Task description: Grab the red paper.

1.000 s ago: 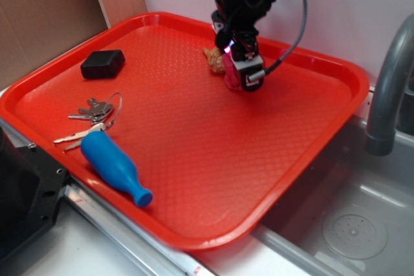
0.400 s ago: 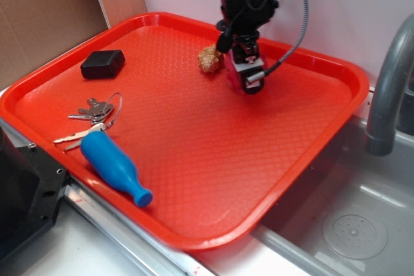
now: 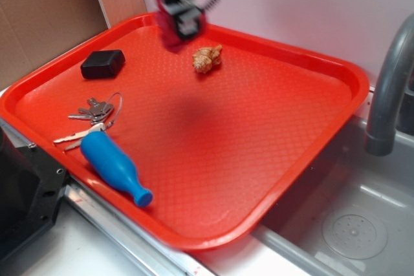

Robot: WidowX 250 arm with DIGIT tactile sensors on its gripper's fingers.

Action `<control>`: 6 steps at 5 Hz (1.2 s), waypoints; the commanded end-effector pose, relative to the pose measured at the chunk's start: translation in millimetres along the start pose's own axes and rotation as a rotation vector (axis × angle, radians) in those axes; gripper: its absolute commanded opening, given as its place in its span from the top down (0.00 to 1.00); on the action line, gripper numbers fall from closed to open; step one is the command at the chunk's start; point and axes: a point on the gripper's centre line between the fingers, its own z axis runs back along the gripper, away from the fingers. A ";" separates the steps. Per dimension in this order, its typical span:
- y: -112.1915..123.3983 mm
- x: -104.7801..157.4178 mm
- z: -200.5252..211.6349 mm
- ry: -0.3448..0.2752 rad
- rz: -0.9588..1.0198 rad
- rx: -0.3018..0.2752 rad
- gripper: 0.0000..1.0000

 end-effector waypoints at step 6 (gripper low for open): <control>19.2 -55.6 -24.8 0.037 0.080 0.014 0.00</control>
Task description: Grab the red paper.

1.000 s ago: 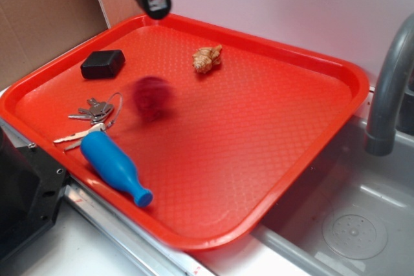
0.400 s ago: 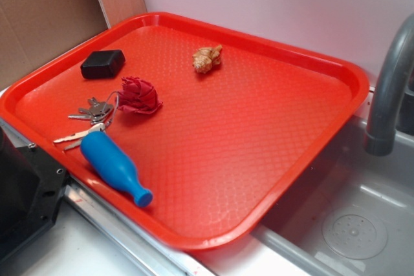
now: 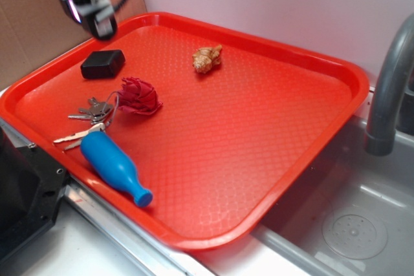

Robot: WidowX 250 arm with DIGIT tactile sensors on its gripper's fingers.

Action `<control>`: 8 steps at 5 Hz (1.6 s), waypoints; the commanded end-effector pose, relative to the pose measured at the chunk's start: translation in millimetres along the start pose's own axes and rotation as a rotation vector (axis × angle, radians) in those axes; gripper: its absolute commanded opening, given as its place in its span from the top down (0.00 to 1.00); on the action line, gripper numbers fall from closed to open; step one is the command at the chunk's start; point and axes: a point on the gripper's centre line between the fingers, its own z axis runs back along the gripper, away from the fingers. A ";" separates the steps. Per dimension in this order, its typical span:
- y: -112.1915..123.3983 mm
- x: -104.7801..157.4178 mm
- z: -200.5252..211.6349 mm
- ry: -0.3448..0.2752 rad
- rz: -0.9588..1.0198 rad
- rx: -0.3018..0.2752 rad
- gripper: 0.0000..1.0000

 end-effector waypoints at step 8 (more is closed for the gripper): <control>-17.7 4.9 -103.7 0.218 -0.106 0.106 1.00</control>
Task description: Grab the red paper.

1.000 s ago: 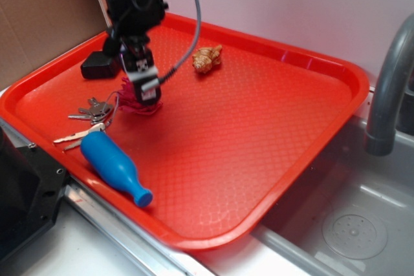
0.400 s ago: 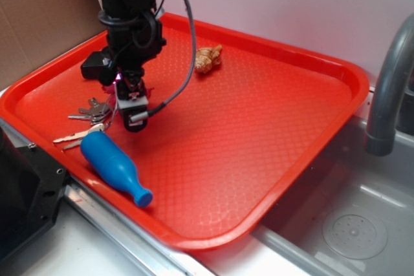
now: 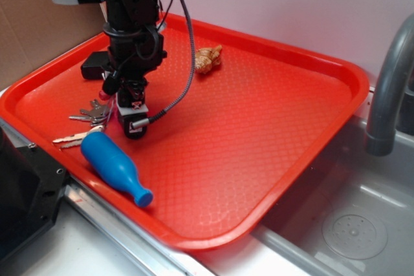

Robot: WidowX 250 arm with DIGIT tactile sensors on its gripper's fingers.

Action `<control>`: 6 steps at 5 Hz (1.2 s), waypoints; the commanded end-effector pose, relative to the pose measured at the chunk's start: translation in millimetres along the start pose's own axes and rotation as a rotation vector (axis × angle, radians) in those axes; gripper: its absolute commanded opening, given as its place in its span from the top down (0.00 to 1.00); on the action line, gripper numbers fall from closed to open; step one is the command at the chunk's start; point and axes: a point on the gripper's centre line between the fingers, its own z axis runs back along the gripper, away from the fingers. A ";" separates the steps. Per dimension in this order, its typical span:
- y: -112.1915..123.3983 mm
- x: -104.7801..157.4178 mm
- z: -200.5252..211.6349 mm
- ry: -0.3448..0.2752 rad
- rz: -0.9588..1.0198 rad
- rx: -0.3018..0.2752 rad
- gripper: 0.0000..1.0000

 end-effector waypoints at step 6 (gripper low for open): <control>-39.9 31.5 190.3 -0.222 0.192 -0.045 1.00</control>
